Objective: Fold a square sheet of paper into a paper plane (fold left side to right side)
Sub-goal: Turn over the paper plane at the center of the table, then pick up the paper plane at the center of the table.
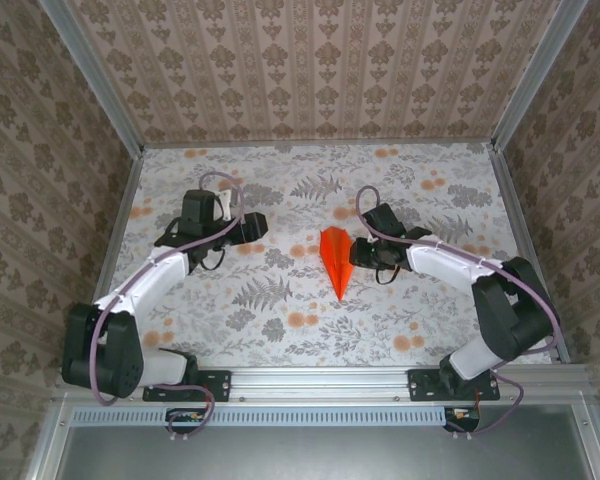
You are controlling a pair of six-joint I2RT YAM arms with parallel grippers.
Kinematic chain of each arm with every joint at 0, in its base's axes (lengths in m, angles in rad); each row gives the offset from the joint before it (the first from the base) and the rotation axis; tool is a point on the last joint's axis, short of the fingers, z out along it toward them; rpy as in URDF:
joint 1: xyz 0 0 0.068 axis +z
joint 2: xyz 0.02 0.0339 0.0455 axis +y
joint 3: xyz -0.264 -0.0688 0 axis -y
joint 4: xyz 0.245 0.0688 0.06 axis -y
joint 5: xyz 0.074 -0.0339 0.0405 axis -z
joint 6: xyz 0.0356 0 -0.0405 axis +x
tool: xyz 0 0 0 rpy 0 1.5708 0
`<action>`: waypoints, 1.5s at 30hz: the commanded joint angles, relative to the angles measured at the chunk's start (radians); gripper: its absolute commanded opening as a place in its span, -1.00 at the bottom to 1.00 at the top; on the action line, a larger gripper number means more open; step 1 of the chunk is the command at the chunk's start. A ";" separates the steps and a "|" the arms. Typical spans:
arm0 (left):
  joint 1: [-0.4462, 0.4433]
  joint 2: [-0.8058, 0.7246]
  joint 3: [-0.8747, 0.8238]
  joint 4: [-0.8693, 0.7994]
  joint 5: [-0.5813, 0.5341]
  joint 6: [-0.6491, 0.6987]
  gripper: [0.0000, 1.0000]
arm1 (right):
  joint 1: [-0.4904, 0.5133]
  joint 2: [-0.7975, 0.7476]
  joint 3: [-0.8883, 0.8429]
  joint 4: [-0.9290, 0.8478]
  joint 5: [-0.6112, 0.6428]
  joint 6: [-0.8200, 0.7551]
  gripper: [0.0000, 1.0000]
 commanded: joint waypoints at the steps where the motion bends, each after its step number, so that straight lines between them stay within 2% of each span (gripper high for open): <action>1: 0.021 -0.038 -0.027 0.027 0.009 -0.004 0.78 | 0.055 -0.039 0.053 -0.101 0.053 -0.020 -0.21; 4: 0.032 -0.046 -0.044 0.052 0.014 -0.023 0.87 | 0.104 -0.020 0.072 -0.115 0.056 -0.005 -0.14; 8: 0.040 -0.045 -0.046 0.056 0.031 -0.031 0.89 | 0.143 0.046 0.095 -0.123 0.069 0.009 -0.05; 15: 0.044 -0.054 -0.047 0.042 0.036 -0.028 0.92 | 0.164 0.138 0.125 -0.110 0.063 0.021 -0.05; 33: 0.054 -0.067 -0.052 0.021 0.050 -0.016 0.98 | 0.168 0.298 0.203 -0.099 0.044 0.015 -0.52; 39: 0.055 -0.083 -0.031 -0.015 0.068 0.010 1.00 | 0.140 0.307 0.260 -0.149 0.036 0.018 -0.88; 45: 0.056 -0.091 -0.019 -0.027 0.080 0.019 1.00 | 0.091 0.379 0.426 -0.308 0.082 -0.047 -0.90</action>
